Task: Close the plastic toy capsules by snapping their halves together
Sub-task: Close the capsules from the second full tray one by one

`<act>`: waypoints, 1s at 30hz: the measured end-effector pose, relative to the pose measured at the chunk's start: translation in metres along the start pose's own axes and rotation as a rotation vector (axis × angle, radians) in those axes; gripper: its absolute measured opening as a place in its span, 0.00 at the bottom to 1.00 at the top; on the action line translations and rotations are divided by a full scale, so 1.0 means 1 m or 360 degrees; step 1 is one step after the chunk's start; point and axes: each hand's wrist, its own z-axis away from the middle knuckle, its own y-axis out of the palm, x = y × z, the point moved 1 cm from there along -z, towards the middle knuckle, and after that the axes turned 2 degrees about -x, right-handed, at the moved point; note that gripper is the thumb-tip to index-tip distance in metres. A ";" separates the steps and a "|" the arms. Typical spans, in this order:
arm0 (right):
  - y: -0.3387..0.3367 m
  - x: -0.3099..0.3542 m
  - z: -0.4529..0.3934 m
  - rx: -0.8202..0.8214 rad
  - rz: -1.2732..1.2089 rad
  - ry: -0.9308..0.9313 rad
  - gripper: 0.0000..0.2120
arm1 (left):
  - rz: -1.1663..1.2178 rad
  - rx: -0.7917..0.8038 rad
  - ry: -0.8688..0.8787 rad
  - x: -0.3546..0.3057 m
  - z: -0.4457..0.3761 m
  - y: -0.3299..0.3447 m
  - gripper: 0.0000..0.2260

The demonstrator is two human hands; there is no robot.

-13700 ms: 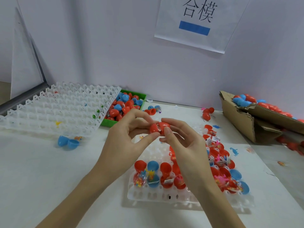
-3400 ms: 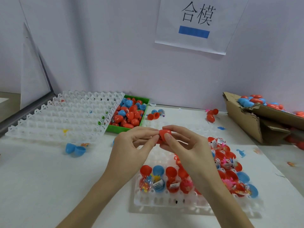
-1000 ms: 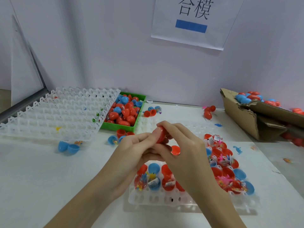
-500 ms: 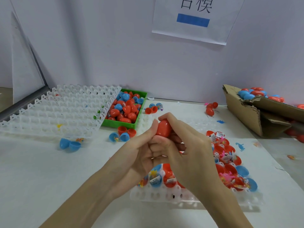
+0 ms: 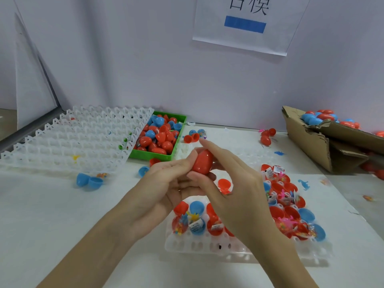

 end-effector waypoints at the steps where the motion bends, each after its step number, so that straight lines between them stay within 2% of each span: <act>1: 0.000 0.001 0.000 -0.0016 -0.0039 -0.0002 0.24 | 0.0038 0.0025 -0.0034 0.001 -0.001 0.000 0.21; 3: -0.001 0.001 0.000 -0.0016 -0.0050 -0.0031 0.20 | 0.0070 0.0021 -0.0051 0.003 -0.001 0.000 0.25; 6: -0.003 0.000 0.001 0.0011 -0.0015 -0.0061 0.22 | 0.0035 -0.0016 -0.0045 0.006 -0.002 -0.001 0.27; 10: -0.003 -0.001 0.001 0.0084 -0.0010 -0.0032 0.23 | -0.0062 -0.0060 -0.0052 0.008 -0.003 -0.002 0.23; 12: -0.002 -0.005 0.001 0.0196 -0.0038 0.0034 0.24 | -0.0184 -0.0095 0.0025 0.008 -0.002 -0.001 0.21; 16: -0.003 -0.010 -0.003 0.0357 0.0052 0.0224 0.28 | -0.0592 -0.0331 0.0287 0.009 -0.001 0.000 0.19; 18: -0.008 -0.015 -0.007 0.0331 0.0108 0.0366 0.28 | -0.0558 -0.0432 0.0289 0.008 -0.001 -0.001 0.21; 20: -0.019 -0.024 -0.018 0.0256 0.0071 0.0563 0.24 | -0.0512 -0.0530 0.0292 0.005 -0.003 -0.005 0.23; 22: -0.035 -0.043 -0.041 0.0117 -0.0382 0.0924 0.16 | -0.0465 -0.0591 0.0307 0.003 -0.004 -0.010 0.24; 24: -0.061 -0.071 -0.074 -0.0146 -0.1146 0.1405 0.10 | -0.0422 -0.0607 0.0307 0.002 -0.004 -0.013 0.24; 25: -0.077 -0.083 -0.090 -0.0317 -0.1520 0.1544 0.10 | -0.0415 -0.0602 0.0304 0.002 -0.004 -0.013 0.24; 27: -0.110 -0.107 -0.116 -0.0745 -0.2186 0.1533 0.15 | -0.0423 -0.0594 0.0304 0.002 -0.004 -0.013 0.24; 28: -0.123 -0.118 -0.124 -0.0910 -0.2354 0.1479 0.20 | -0.0424 -0.0597 0.0306 0.003 -0.005 -0.013 0.24; 29: -0.133 -0.129 -0.129 -0.0958 -0.2325 0.1466 0.24 | -0.0427 -0.0601 0.0305 0.003 -0.005 -0.014 0.25; 30: -0.138 -0.138 -0.128 -0.0883 -0.2086 0.1502 0.25 | -0.0428 -0.0596 0.0304 0.003 -0.006 -0.014 0.25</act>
